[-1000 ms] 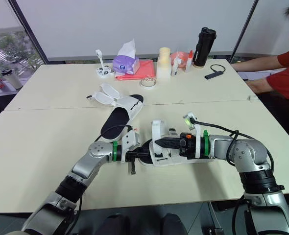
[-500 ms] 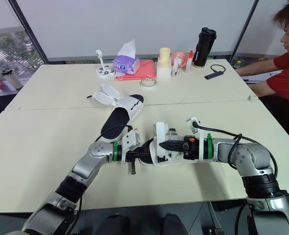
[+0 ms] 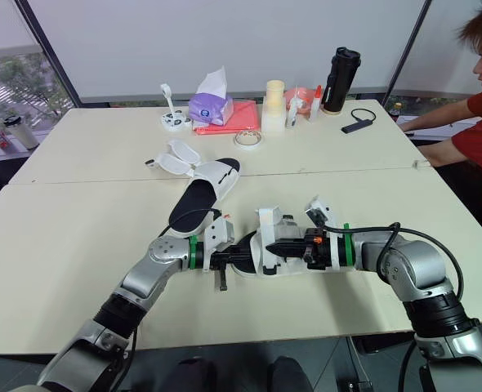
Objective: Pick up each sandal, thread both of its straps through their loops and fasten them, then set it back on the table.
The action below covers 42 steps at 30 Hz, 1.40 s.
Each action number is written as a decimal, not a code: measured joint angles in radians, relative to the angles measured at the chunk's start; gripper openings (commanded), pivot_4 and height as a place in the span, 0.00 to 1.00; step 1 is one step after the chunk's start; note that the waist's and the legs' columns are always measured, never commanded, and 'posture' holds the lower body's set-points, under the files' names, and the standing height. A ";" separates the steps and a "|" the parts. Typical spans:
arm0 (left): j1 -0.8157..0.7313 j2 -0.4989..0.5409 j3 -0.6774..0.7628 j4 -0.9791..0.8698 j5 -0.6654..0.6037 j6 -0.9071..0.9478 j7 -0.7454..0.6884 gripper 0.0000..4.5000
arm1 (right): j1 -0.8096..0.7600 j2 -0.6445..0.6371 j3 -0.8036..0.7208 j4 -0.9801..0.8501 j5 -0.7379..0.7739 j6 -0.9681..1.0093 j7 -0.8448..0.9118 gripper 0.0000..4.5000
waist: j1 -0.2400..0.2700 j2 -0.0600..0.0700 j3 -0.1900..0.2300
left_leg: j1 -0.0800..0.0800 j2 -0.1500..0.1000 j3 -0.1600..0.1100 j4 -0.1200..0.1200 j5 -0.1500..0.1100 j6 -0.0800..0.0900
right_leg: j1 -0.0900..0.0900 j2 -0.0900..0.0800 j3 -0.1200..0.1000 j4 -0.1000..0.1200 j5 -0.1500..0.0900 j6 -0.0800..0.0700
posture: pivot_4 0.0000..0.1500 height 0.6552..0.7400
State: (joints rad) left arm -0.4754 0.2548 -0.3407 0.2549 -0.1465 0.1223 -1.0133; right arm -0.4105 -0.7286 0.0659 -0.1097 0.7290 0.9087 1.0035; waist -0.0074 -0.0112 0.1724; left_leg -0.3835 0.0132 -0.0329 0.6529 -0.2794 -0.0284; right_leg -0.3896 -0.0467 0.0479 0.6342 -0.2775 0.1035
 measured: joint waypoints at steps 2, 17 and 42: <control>0.000 0.000 0.002 0.000 0.000 -0.001 0.000 0.00 | -0.031 0.024 -0.033 0.037 0.044 0.052 -0.012 0.01 | -0.002 0.000 0.000 | 0.000 0.000 0.000 0.000 0.000 0.000 | 0.000 0.000 0.000 0.000 0.000 0.000 | 1.00 1.00; -0.001 -0.006 0.001 0.005 0.000 -0.005 0.006 0.00 | -0.066 0.086 -0.179 0.077 0.218 0.253 -0.081 0.01 | 0.010 0.001 0.000 | -0.002 0.000 0.000 0.000 0.000 0.000 | -0.002 -0.001 0.001 0.000 0.000 0.000 | 1.00 1.00; -0.002 -0.008 -0.001 0.011 0.000 -0.006 0.010 0.00 | 0.027 -0.024 -0.011 -0.005 -0.033 -0.037 0.037 0.01 | 0.012 -0.001 -0.002 | 0.000 0.000 0.000 0.000 0.000 0.000 | 0.000 0.000 0.000 0.000 0.000 0.000 | 1.00 1.00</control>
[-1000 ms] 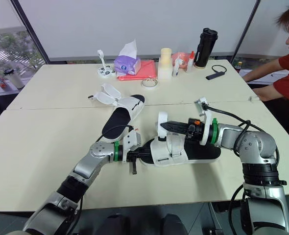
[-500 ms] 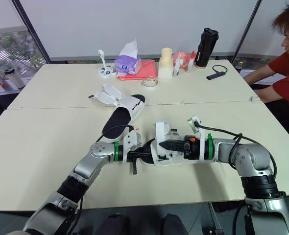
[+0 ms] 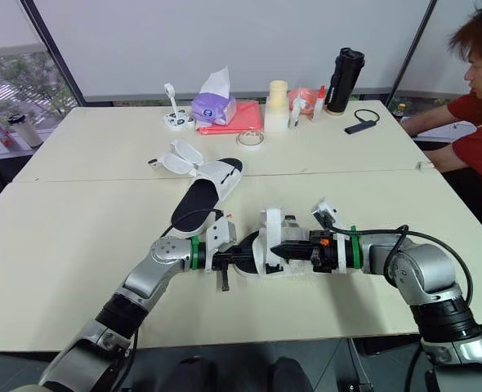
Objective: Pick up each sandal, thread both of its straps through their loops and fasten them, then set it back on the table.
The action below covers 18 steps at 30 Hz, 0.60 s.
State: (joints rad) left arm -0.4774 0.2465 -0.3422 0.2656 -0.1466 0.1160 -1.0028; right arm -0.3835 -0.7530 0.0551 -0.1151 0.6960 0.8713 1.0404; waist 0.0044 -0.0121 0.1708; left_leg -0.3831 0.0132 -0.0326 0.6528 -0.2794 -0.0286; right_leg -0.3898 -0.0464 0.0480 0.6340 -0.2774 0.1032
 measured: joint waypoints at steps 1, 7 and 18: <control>-0.001 -0.002 0.000 0.001 0.000 0.000 0.002 0.00 | -0.011 -0.011 0.022 0.006 -0.034 -0.039 0.010 0.01 | 0.000 0.000 0.000 | 0.000 0.000 0.000 0.000 0.000 0.000 | 0.000 0.000 0.000 0.000 0.000 0.000 | 1.00 1.00; -0.001 -0.005 0.000 0.006 0.000 -0.001 0.003 0.00 | -0.029 -0.040 0.087 0.000 -0.159 -0.193 0.062 0.01 | 0.002 -0.001 -0.001 | 0.001 0.000 0.000 0.000 0.000 0.000 | 0.001 0.000 0.000 0.000 0.000 0.000 | 1.00 1.00; 0.001 -0.006 0.001 0.007 0.000 -0.001 0.003 0.00 | -0.010 -0.100 0.099 -0.110 -0.188 -0.220 0.145 0.01 | 0.004 -0.001 -0.001 | 0.001 0.000 0.000 -0.001 0.000 0.000 | 0.001 0.000 0.000 0.000 0.000 0.000 | 1.00 1.00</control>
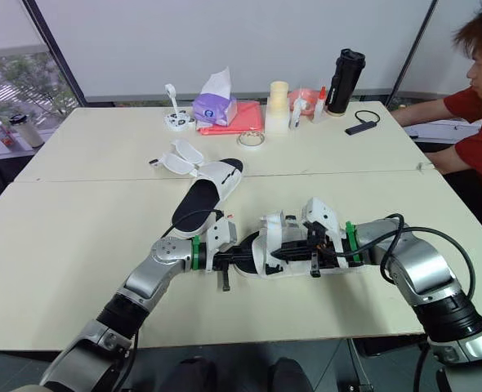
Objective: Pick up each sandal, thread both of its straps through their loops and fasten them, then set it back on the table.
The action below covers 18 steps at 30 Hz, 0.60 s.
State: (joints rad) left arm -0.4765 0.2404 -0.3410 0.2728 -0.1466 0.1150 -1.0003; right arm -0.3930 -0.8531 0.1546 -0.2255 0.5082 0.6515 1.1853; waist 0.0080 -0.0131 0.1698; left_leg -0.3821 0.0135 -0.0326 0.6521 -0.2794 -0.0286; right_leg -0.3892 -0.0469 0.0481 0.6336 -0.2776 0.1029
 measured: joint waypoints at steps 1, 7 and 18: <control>0.000 0.000 0.001 0.001 0.000 0.000 0.000 0.00 | -0.001 0.006 0.008 -0.005 -0.018 -0.008 -0.002 0.01 | 0.000 0.000 0.000 | 0.000 0.000 0.000 0.000 0.000 0.000 | 0.000 0.000 0.000 0.000 0.000 0.000 | 1.00 1.00; 0.000 -0.005 0.001 0.005 0.000 0.000 0.000 0.00 | -0.019 0.007 0.049 -0.001 -0.105 -0.078 0.003 0.01 | 0.000 0.000 0.000 | 0.001 0.000 0.000 0.000 0.000 0.000 | 0.001 0.000 0.000 0.000 -0.001 -0.001 | 1.00 1.00; -0.001 -0.018 0.002 0.019 0.000 -0.013 0.002 0.00 | -0.132 -0.044 0.119 0.082 -0.188 -0.164 0.163 0.01 | 0.006 0.000 0.000 | 0.001 0.000 0.000 0.000 0.000 0.000 | 0.001 -0.001 0.000 -0.001 -0.002 -0.003 | 1.00 1.00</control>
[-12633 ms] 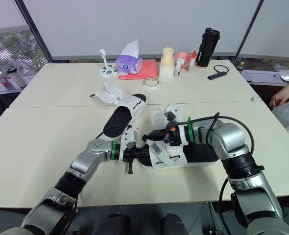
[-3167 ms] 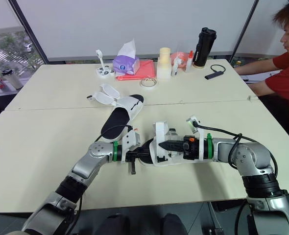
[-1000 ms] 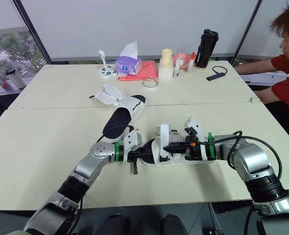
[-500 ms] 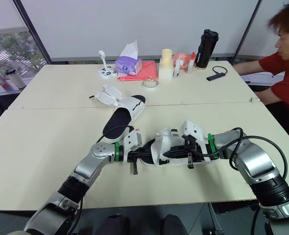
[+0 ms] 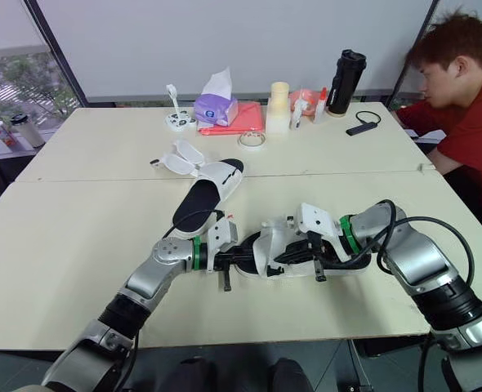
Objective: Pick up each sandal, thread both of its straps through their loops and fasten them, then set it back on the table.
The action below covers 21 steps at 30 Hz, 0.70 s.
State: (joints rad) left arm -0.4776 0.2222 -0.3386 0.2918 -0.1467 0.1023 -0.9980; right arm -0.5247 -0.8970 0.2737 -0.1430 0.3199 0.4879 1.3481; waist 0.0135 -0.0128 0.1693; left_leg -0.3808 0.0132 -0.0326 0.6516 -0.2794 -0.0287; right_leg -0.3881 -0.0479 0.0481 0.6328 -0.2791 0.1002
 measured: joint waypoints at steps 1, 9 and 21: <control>0.000 -0.002 0.000 0.001 0.000 -0.001 0.001 0.00 | -0.006 -0.003 0.004 0.010 -0.003 -0.007 0.014 0.01 | 0.000 0.000 0.000 | 0.000 0.000 0.000 0.000 0.000 0.000 | 0.000 0.000 0.000 0.000 0.000 0.000 | 1.00 1.00; 0.003 -0.011 -0.001 0.001 0.000 -0.002 0.012 0.00 | -0.093 -0.003 0.062 0.101 -0.067 -0.106 0.101 0.01 | 0.000 0.000 0.000 | 0.000 -0.002 0.000 0.001 0.000 0.000 | 0.001 -0.003 0.000 -0.001 0.000 0.000 | 1.00 1.00; 0.018 -0.018 0.002 -0.006 0.000 -0.002 0.027 0.00 | -0.159 0.008 0.130 0.098 -0.191 -0.252 0.157 0.01 | 0.000 0.000 0.000 | 0.000 -0.002 0.000 0.001 0.000 0.000 | 0.001 -0.004 0.000 -0.001 0.000 0.000 | 1.00 1.00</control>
State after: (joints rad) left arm -0.4601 0.2039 -0.3368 0.2861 -0.1470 0.1002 -0.9707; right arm -0.6834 -0.8892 0.4033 -0.0450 0.1290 0.2358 1.5051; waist 0.0134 -0.0130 0.1691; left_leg -0.3804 0.0108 -0.0329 0.6524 -0.2794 -0.0288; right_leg -0.3871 -0.0522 0.0482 0.6317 -0.2788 0.1007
